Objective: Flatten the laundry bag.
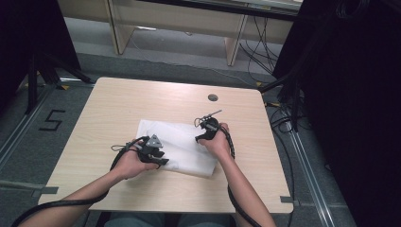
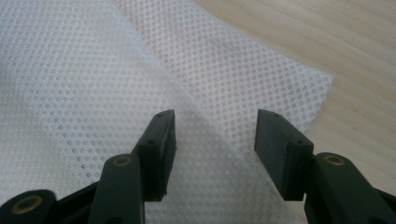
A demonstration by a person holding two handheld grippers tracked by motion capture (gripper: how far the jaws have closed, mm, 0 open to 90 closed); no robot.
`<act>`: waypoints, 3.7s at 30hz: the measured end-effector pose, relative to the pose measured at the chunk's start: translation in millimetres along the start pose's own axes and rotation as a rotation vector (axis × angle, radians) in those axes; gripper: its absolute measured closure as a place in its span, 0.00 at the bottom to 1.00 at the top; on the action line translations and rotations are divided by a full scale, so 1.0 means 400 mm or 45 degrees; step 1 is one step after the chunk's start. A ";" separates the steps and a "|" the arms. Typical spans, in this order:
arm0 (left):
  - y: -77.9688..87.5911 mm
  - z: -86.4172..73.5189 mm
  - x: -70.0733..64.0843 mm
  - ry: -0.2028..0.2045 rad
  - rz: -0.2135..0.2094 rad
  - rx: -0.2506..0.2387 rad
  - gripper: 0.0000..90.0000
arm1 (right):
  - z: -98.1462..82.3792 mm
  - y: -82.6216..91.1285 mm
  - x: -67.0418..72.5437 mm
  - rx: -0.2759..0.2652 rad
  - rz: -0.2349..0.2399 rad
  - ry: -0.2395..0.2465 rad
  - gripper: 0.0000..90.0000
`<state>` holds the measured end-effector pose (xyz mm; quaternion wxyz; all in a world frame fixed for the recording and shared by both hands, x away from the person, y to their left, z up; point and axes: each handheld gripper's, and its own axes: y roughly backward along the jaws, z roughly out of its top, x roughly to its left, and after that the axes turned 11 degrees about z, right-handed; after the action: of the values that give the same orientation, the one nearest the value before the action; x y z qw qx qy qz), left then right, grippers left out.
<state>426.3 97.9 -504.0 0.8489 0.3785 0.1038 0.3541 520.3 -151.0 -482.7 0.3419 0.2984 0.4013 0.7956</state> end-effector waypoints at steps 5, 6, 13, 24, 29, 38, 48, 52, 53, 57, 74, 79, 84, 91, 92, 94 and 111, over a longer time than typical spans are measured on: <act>0.000 0.000 -0.001 -0.015 0.005 0.005 0.70 | 0.003 -0.013 0.005 0.037 -0.002 0.057 0.59; 0.000 0.000 0.000 -0.024 0.005 0.006 0.70 | 0.004 -0.014 0.004 0.036 -0.001 0.071 0.61; -0.002 0.000 -0.004 -0.041 0.006 0.008 0.70 | 0.003 -0.016 0.017 0.069 0.060 0.117 0.89; -0.005 -0.002 -0.010 -0.016 0.010 0.017 0.72 | 0.012 -0.004 0.037 0.086 0.048 0.131 1.00; -0.008 0.001 -0.012 -0.003 0.013 0.017 0.72 | 0.030 0.041 0.054 0.033 0.045 0.156 1.00; -0.016 0.014 -0.014 -0.011 0.029 0.026 0.72 | 0.040 0.089 0.090 -0.024 0.068 0.171 1.00; -0.029 0.026 -0.014 0.010 0.043 0.022 0.73 | 0.024 0.128 0.127 -0.074 0.166 0.211 1.00; -0.029 0.026 -0.015 0.020 0.047 0.028 0.73 | 0.003 0.141 0.143 -0.102 0.212 0.216 1.00; -0.030 0.026 -0.016 0.039 0.047 0.022 0.73 | -0.009 0.152 0.154 -0.081 0.243 0.221 1.00; -0.030 0.025 -0.018 0.050 0.053 0.013 0.73 | -0.026 0.156 0.168 -0.079 0.267 0.241 1.00; 0.026 0.012 -0.005 -0.006 0.041 0.018 0.70 | -0.091 0.127 0.196 0.000 0.324 0.252 1.00; 0.101 0.000 0.036 0.050 0.104 -0.019 0.74 | -0.096 0.125 0.195 -0.024 0.317 0.282 1.00; 0.166 -0.021 0.119 0.151 0.236 -0.026 0.81 | -0.103 0.126 0.200 -0.007 0.312 0.290 1.00; 0.180 -0.047 0.216 0.296 0.339 0.003 0.87 | -0.115 0.126 0.213 -0.003 0.324 0.311 1.00; 0.177 -0.046 0.225 0.308 0.340 -0.003 0.87 | -0.117 0.125 0.214 0.002 0.324 0.321 1.00; 0.165 -0.039 0.239 0.324 0.350 -0.010 0.86 | -0.123 0.127 0.219 0.002 0.327 0.337 1.00; -0.006 0.004 0.253 0.186 0.266 0.114 0.92 | -0.129 0.118 0.227 0.017 0.326 0.372 1.00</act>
<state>502.0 164.8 -495.4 0.7799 0.3979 0.1410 0.4621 413.9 -123.3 -450.6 0.1739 0.2305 0.4108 0.8648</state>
